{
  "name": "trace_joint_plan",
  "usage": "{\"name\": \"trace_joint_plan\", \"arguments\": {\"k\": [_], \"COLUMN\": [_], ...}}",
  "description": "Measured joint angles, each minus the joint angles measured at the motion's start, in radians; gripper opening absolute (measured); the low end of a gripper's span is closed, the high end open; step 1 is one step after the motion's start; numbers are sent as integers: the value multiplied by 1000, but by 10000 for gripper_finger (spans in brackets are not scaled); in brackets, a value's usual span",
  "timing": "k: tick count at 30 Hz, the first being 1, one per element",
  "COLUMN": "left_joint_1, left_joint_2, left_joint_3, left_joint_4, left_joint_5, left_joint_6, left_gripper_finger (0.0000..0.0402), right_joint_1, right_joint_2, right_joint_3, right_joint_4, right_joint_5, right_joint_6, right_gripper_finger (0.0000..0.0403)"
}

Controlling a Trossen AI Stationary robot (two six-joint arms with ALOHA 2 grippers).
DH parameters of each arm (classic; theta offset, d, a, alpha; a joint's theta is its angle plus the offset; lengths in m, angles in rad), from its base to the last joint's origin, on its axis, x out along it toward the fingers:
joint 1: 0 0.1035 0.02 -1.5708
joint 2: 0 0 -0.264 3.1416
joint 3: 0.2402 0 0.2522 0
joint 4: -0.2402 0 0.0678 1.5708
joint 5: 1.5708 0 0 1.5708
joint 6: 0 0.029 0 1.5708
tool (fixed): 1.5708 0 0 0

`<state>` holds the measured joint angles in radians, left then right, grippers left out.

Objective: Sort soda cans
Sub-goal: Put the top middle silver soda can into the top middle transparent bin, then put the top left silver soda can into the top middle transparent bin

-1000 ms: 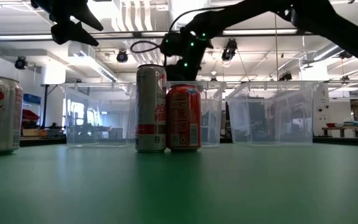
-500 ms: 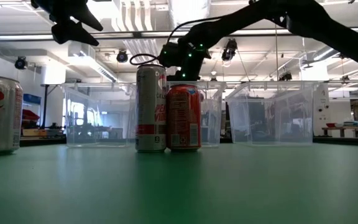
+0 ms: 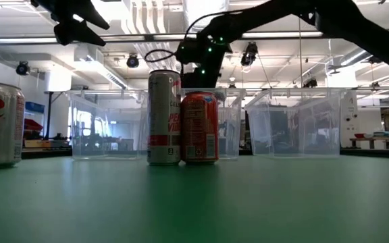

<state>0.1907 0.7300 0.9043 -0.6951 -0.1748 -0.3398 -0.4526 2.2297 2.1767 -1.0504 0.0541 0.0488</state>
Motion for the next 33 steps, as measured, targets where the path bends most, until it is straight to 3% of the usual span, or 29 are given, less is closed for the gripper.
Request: {"name": "trace_joint_plan", "arguments": {"k": [7,14,19,25,33], "left_joint_1": [-18,-107,-180,-222,-234], "left_joint_2": [-72,-67,-34,-32,-3], "left_joint_3": [0,5,4,4,0], "left_joint_4": [-8,-188,-392,-492,-547], "left_joint_5": [107,272,272,272,272], "left_joint_6": [-1,-4,41,80,110], "left_gripper_finger": [259,259,272,312,334], "right_joint_1": [94,296,445,574,630], "right_joint_2": [-142,-300,-380,-411,-398], "right_joint_3": [58,58,57,57,46], "right_joint_4": [-42,-39,-54,-115,-205], "right_joint_5": [70,295,486,655,680], "right_joint_6": [10,157,337,462,536], "right_gripper_finger": [365,365,365,365,365]}}
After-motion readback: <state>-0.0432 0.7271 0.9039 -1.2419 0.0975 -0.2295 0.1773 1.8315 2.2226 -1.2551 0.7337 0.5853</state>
